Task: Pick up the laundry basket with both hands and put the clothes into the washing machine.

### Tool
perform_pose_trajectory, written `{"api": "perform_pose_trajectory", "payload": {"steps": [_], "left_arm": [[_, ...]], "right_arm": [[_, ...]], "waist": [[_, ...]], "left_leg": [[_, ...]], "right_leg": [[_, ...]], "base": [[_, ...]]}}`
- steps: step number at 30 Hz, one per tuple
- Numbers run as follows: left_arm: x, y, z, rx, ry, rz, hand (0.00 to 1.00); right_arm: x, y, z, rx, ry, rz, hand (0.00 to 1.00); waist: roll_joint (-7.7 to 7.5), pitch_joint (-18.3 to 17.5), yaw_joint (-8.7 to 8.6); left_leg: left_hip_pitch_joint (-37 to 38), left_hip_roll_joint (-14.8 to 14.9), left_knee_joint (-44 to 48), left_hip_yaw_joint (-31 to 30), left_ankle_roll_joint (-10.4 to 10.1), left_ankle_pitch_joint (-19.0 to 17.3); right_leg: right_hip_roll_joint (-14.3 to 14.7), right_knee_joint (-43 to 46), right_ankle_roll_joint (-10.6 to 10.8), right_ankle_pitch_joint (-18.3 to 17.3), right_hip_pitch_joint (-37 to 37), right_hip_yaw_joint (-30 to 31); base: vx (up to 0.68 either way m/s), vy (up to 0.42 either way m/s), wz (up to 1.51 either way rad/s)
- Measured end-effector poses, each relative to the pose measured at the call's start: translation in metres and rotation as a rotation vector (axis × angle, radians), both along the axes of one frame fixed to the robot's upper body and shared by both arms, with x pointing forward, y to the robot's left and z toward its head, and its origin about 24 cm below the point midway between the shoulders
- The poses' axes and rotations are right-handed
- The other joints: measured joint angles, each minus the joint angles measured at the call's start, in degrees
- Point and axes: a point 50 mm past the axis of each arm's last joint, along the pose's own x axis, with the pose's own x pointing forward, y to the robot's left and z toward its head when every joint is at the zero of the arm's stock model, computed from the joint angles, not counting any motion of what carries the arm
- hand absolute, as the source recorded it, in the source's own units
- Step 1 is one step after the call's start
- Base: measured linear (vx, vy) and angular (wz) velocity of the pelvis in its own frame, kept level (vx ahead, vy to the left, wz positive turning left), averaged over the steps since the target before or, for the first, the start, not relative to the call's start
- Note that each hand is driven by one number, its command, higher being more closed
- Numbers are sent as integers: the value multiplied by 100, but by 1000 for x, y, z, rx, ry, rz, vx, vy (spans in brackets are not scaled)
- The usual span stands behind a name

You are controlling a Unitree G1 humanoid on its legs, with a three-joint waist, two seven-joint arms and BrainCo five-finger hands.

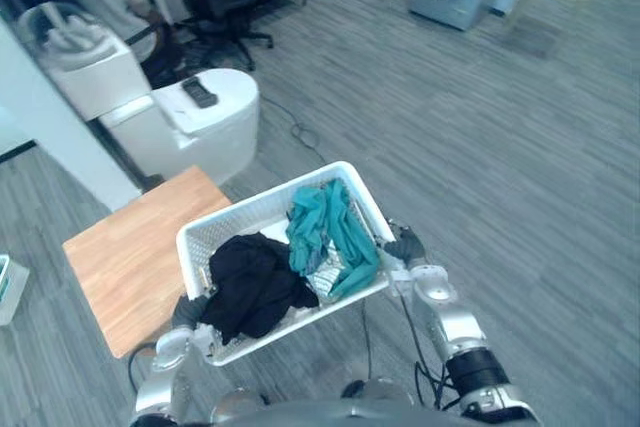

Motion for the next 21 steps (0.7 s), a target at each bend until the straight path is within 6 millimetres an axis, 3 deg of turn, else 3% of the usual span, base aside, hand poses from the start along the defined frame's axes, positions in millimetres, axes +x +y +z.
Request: {"api": "perform_pose_trajectory", "payload": {"steps": [5,8,10,11,12,14,15,16,17,18,19,21], "left_arm": [[6,-5,-4,-13,20,-24,100],[10,-8,-5,-12,23,-41,100],[6,-10,-10,-17,47,-49,100],[2,-11,-11,-20,55,-51,100],[-3,-14,-14,-33,67,-56,100],[-5,-17,-15,-42,67,-58,100],[-5,-22,-16,-58,62,-53,100],[-4,-23,-12,-68,34,-43,100],[0,-19,-7,-54,3,-48,100],[6,-21,-6,-63,-2,-53,100],[0,-17,-9,-56,14,-36,100],[-4,-16,-9,-65,18,-18,100]], "right_arm": [[0,-5,7,-8,-30,-10,100],[-8,-10,4,-2,-26,-37,100],[-20,-13,-1,-2,-10,-49,100],[-24,-15,-1,-2,-9,-56,100],[-28,-18,-1,-4,-10,-69,100],[-28,-19,-1,-7,-14,-73,100],[-28,-21,0,-13,-18,-75,100],[-24,-25,6,-29,-41,-69,100],[-24,-24,6,-21,-44,-72,100],[-25,-26,1,-13,-26,-89,100],[-26,-22,-4,1,-9,-92,100],[-23,-19,-2,-7,-19,-69,100]], "waist": [[15,-25,-135],[15,7,-152],[130,94,-155],[197,129,-150],[251,138,-150],[205,158,-149],[215,142,-119],[499,177,-44],[421,246,-71],[511,405,-117],[377,368,-152],[345,385,-72]], "left_leg": [[-241,354,13,3,-144,226],[-381,691,663,-10,-103,157],[-587,1287,1984,-325,133,49],[-785,1383,2436,-807,282,63],[-1126,997,2709,-1866,114,-92],[-1361,330,2484,-2730,-147,-283],[-1484,-246,1706,-3331,-227,-326],[-1701,-193,1052,-3718,-371,-394],[-1829,-259,956,-3831,-380,-310],[-1827,-244,1066,-4102,-363,83],[-1856,-509,692,-4423,-458,144],[-1965,-562,408,-4756,-582,235]], "right_leg": [[862,-1834,202,721,420,438],[1051,-2180,156,834,604,589],[1260,-2194,35,762,845,825],[1326,-2171,-21,709,902,965],[1319,-2108,-32,664,859,1229],[1193,-2122,-34,662,745,1508],[1171,-2211,-26,616,663,1713],[1252,-743,-267,304,42,1789],[1116,-346,-129,-322,-53,1902],[1168,-201,-148,-441,28,1884],[1079,-253,-130,-440,-11,2027],[1082,-458,-23,-358,-32,2341]], "base": [[-91,-171,-33],[-91,-92,-24],[-44,-56,-55],[-84,-7,-82],[-82,38,-81],[-49,56,-86],[-37,28,-124],[-36,30,-109],[-13,-2,-64],[11,40,-24],[23,36,-42],[47,73,-73]]}}
